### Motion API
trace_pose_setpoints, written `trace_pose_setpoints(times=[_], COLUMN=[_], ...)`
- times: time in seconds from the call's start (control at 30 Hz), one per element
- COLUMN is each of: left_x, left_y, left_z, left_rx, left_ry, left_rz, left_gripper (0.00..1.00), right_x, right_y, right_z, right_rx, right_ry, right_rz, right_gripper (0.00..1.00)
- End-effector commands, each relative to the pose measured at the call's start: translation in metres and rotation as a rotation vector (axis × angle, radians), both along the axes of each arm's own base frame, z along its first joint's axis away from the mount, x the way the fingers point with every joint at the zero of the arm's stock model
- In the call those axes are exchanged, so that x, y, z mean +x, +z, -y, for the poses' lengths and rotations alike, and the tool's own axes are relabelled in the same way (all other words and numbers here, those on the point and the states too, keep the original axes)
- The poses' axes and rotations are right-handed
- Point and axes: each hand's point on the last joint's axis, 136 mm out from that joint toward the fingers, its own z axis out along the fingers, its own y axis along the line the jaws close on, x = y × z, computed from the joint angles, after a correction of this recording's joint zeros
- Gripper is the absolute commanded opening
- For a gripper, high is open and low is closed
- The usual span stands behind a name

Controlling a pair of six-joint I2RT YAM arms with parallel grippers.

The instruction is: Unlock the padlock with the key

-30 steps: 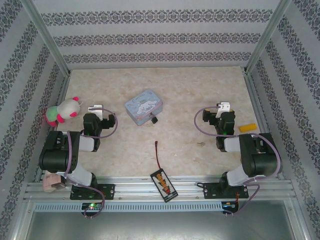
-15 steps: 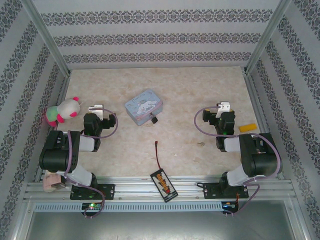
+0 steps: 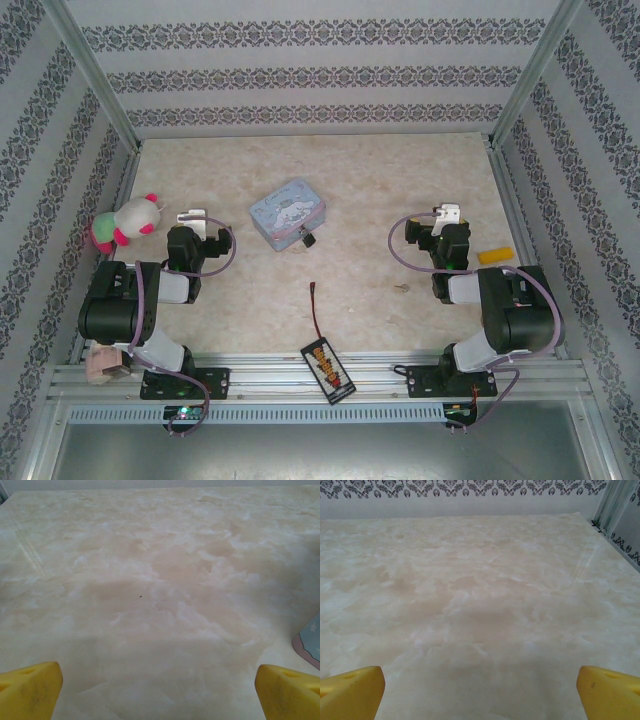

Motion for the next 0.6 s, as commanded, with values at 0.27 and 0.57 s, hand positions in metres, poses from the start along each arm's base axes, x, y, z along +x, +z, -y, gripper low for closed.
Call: trace_pose_setpoints(times=[0.27, 0.57], left_x=[0.004, -0.006], left_y=[0.029, 0.055], left_z=[-0.001, -0.014], left_rx=[0.009, 0.013], left_ry=[0.021, 0.099], left_rz=[0.082, 0.109], left_gripper=[0.99, 0.99], right_x=[0.009, -0.002], right_y=[0.022, 0.045], right_z=[0.005, 0.02], right_rx=[-0.003, -0.019], right_ry=[-0.019, -0.123], right_rz=[0.043, 0.056], right_gripper=[0.98, 0.98])
